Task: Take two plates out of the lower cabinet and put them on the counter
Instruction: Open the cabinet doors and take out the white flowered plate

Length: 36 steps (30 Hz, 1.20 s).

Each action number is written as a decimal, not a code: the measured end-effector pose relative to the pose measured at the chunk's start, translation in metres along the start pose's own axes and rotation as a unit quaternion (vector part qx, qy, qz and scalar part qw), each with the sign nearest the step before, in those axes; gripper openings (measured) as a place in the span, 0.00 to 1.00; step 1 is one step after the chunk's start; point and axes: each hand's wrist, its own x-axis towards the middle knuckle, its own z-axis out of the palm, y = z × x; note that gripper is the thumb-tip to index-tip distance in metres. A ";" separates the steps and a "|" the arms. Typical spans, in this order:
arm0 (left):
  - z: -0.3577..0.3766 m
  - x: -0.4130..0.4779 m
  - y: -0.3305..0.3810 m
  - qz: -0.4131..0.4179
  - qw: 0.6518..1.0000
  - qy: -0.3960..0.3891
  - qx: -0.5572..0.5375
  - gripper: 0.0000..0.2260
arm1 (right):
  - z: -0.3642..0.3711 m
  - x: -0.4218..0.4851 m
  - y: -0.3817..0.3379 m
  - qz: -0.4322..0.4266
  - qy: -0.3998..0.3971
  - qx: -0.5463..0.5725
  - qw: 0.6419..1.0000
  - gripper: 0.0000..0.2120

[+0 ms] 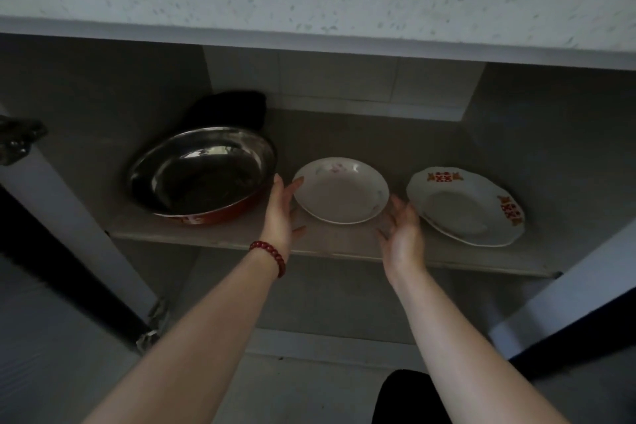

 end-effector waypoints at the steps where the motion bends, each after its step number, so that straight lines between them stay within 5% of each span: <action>1: 0.000 0.001 -0.001 -0.007 1.000 -0.002 -0.006 0.29 | 0.000 0.001 0.000 0.004 0.005 0.005 1.000 0.18; 9: 0.003 -0.002 -0.005 -0.014 0.999 -0.002 -0.046 0.31 | -0.002 0.001 -0.005 0.061 -0.013 0.061 0.996 0.25; 36: -0.010 -0.032 -0.008 -0.037 0.998 0.038 -0.028 0.35 | -0.040 -0.004 -0.015 0.080 -0.034 0.079 0.993 0.27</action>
